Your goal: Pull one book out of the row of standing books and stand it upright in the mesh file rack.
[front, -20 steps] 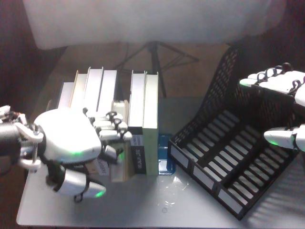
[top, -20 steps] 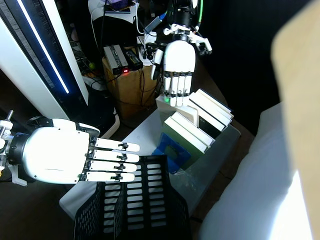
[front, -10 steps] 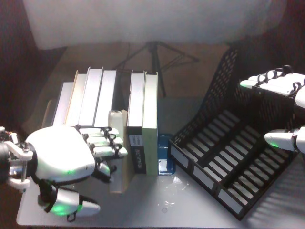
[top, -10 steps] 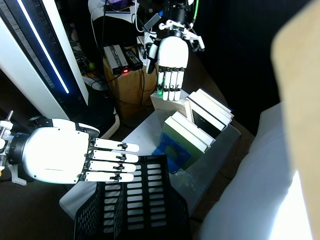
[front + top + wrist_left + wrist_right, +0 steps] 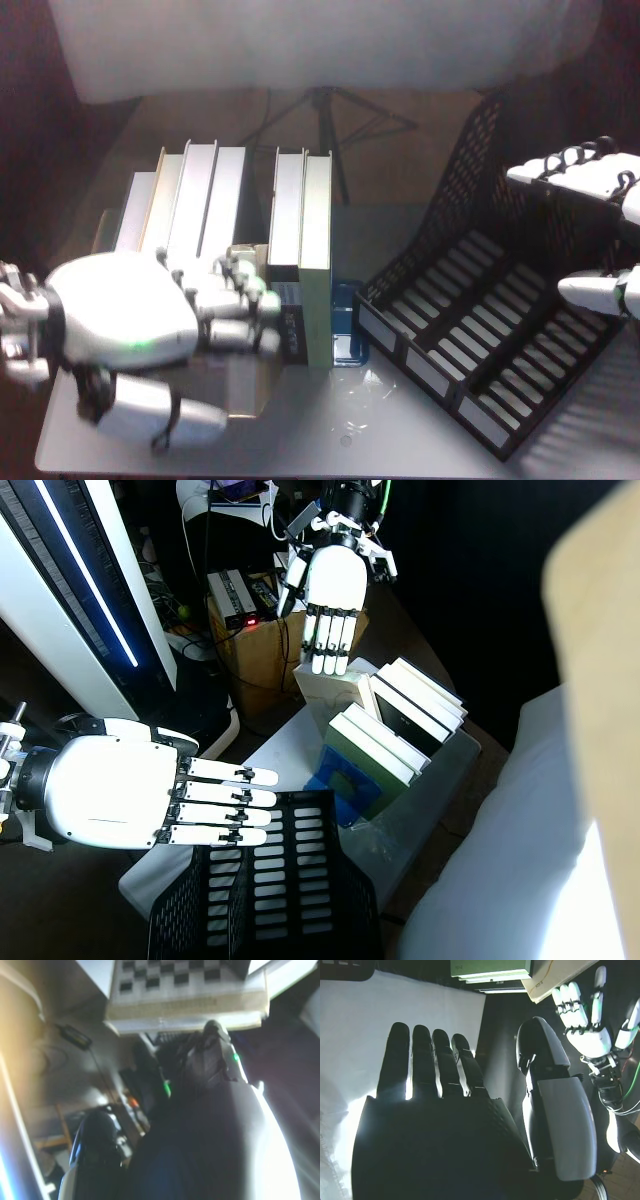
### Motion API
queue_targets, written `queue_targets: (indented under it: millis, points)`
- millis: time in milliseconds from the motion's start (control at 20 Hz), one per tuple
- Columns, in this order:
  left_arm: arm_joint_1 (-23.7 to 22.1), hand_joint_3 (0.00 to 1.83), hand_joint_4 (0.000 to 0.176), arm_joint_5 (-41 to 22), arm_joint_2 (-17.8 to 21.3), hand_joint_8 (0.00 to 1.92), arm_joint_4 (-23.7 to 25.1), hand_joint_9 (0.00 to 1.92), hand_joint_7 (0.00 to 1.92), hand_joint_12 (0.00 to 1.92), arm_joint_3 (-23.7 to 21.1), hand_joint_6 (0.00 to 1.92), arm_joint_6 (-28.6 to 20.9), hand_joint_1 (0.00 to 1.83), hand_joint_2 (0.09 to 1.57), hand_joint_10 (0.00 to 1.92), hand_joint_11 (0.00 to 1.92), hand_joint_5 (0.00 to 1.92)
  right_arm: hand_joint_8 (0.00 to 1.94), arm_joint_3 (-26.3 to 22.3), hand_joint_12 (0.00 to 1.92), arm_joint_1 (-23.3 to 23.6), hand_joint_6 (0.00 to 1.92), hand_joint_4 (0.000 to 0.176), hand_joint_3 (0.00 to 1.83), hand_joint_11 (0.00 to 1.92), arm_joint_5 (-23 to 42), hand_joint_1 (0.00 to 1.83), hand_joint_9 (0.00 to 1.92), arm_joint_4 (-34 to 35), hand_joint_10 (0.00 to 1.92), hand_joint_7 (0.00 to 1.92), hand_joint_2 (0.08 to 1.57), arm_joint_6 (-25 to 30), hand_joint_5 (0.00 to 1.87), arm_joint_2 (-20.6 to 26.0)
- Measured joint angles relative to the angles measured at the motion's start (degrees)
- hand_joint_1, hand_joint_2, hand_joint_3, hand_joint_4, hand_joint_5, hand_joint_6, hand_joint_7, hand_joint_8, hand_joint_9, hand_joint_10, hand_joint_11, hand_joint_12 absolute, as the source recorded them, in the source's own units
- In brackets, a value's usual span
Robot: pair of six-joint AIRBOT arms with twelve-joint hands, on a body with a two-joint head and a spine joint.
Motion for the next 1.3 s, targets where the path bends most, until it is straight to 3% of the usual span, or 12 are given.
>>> queue_targets:
  millis: [50, 300, 350, 400, 450, 500, 550, 600, 800, 1000, 1100, 1300]
  points:
    - [-0.13, 0.03, 0.040, -1.68, 0.44, 0.00, -3.06, 0.00, 0.00, 0.00, 0.00, 0.00, 1.70, 0.00, 1.41, 0.00, 0.00, 0.00, 0.00, -0.24, 0.00, 0.00, 0.00, 0.000, 0.00, 0.00, 0.59, 0.55, 0.00, -0.37, 0.00, 0.00, 1.30, 0.04, 0.00, 0.59]
    - [2.25, 0.01, 0.000, -10.91, 0.83, 0.00, -19.52, 0.00, 0.00, 0.00, 0.04, 0.00, 11.10, 0.04, 1.44, 0.00, 0.00, 0.00, 0.00, -1.33, 0.00, 0.04, 0.00, 0.000, 0.00, 0.00, 3.82, 0.59, 0.00, -3.13, 0.00, 0.00, 1.26, 0.79, 0.00, 2.43]
    - [3.45, 0.02, 0.023, -12.85, 1.22, 0.00, -24.17, 0.00, 0.00, 0.32, 0.07, 0.00, 12.92, 0.08, 1.40, 0.00, 0.00, 0.00, 0.00, -1.31, 0.00, 0.98, 0.00, 0.000, 0.00, 0.00, 3.30, 0.61, 0.00, -6.19, 0.00, 0.00, 1.24, 1.84, 0.00, 2.36]
    - [4.28, 0.01, 0.065, -14.23, 1.44, 0.00, -26.99, 0.00, 0.00, 0.24, 0.37, 0.00, 13.51, 0.06, 1.39, 0.00, 0.00, 0.00, 0.00, -1.29, 0.00, 2.16, 0.00, 0.000, 0.00, 0.00, 2.29, 0.61, 0.00, -8.46, 0.00, 0.00, 1.22, 2.08, 0.00, 2.21]
    - [5.64, 0.00, 0.063, -15.89, 1.46, 0.00, -30.73, 0.00, 0.00, 0.32, 1.33, 0.00, 13.90, 0.08, 1.39, 0.00, 0.00, 0.00, 0.00, -0.96, 0.00, 4.52, 0.00, 0.000, 0.00, 0.00, 0.66, 0.59, 0.00, -12.33, 0.00, 0.00, 1.20, 2.43, 0.00, 1.64]
    - [7.04, 0.00, 0.025, -17.16, 1.49, 0.00, -33.86, 0.00, 0.00, 0.39, 2.43, 0.00, 13.70, 0.11, 1.40, 0.00, 0.00, 0.01, 0.00, -0.39, 0.00, 7.08, 0.00, 0.000, 0.00, 0.00, -1.01, 0.57, 0.00, -16.06, 0.00, 0.00, 1.19, 3.72, 0.00, 0.61]
    - [8.37, 0.00, 0.012, -17.49, 1.53, 0.00, -37.46, 0.00, 0.00, 0.46, 3.34, 0.00, 13.68, 0.17, 1.39, 0.00, 0.00, 0.02, 0.00, 0.42, 0.00, 9.64, 0.00, 0.000, 0.00, 0.00, -2.60, 0.60, 0.00, -20.24, 0.00, 0.00, 1.18, 5.53, 0.00, -0.66]
    - [9.07, 0.00, 0.018, -17.81, 1.55, 0.00, -39.95, 0.00, 0.00, 0.56, 4.02, 0.00, 13.64, 0.16, 1.38, 0.00, 0.00, 0.01, 0.00, 1.09, 0.00, 11.67, 0.00, 0.000, 0.00, 0.00, -4.42, 0.61, 0.00, -24.33, 0.00, 0.00, 1.18, 7.74, 0.00, -1.64]
    - [10.69, 0.00, 0.034, -19.98, 1.18, 0.00, -46.60, 0.00, 0.00, 0.80, 6.36, 0.00, 13.60, 0.31, 1.35, 0.00, 0.00, 0.02, 0.00, 2.78, 0.00, 18.12, 0.00, 0.000, 0.00, 0.00, -10.27, 0.62, 0.00, -38.86, 0.00, 0.00, 1.14, 13.75, 0.00, -5.53]
    - [12.85, 0.00, 0.022, -21.90, 1.03, 0.00, -50.47, 0.00, 0.00, 0.78, 6.86, 0.01, 13.46, 0.34, 1.34, 0.00, 0.00, 0.02, 0.00, 6.23, 0.00, 24.02, 0.00, 0.000, 0.00, 0.00, -14.62, 0.53, 0.00, -56.48, 0.00, 0.00, 1.13, 24.33, 0.00, -10.71]
    - [14.16, 0.00, 0.000, -22.16, 1.05, 0.00, -52.33, 0.00, 0.00, 0.78, 7.32, 0.02, 13.46, 0.35, 1.35, 0.00, 0.00, 0.05, 0.00, 6.91, 0.00, 25.49, 0.00, 0.000, 0.00, 0.00, -15.76, 0.61, 0.00, -63.58, 0.00, 0.00, 1.10, 27.93, 0.00, -13.35]
    - [16.20, 0.00, 0.007, -23.19, 1.05, 0.00, -54.38, 0.00, 0.00, 0.75, 7.43, 0.01, 12.57, 0.34, 1.30, 0.00, 0.00, 0.08, 0.00, 8.66, 0.00, 27.04, 0.00, 0.000, 0.00, 0.00, -15.74, 0.67, 0.00, -72.41, 0.00, 0.00, 1.04, 31.93, 0.00, -19.28]
